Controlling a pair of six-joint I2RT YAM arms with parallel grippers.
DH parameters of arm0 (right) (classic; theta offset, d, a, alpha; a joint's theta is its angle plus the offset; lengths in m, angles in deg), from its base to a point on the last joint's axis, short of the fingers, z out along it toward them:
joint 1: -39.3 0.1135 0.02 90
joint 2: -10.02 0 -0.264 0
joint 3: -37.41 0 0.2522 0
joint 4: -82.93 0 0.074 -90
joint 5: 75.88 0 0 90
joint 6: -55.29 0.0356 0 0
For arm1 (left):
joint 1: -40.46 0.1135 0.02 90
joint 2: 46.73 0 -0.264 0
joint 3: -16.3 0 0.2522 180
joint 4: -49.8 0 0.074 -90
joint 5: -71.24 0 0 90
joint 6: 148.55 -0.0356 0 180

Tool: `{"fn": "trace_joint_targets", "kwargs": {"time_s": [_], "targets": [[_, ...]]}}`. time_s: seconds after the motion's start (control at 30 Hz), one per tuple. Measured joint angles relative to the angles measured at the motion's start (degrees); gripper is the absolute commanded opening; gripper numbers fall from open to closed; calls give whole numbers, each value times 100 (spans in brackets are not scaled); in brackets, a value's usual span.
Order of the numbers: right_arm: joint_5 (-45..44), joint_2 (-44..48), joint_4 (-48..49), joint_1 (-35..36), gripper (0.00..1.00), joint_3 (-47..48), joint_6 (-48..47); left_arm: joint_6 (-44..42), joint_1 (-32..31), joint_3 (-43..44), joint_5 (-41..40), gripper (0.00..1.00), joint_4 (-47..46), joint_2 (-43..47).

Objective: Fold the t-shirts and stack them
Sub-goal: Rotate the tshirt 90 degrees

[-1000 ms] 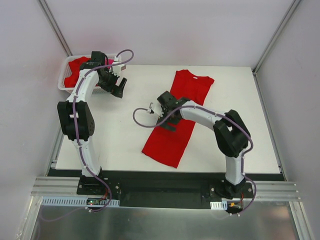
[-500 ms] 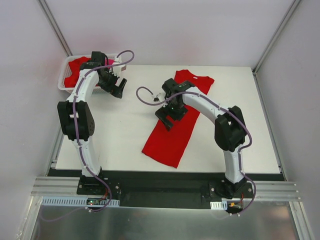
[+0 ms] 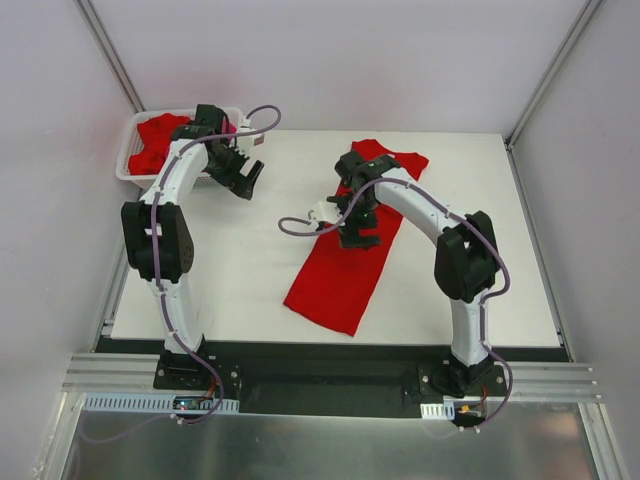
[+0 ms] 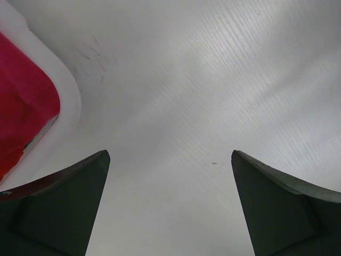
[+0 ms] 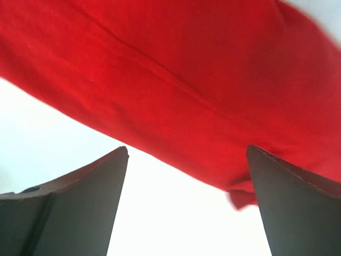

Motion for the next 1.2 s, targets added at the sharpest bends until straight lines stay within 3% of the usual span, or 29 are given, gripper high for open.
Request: {"fn": "trace_joint_targets", "kwargs": {"time_s": [0.2,0.37,1.2], "targets": [[334,354,39,125,96,-188,-1980,-105,-57,-251,-83,99,-15,28],[719,833,190,400,96,-1010,-2625,-151,-46,-326,-120,99,-11,55],[1185,127,970,850,96,-1679,-3012,-125,-2,-542,-146,99,-15,428]]}}
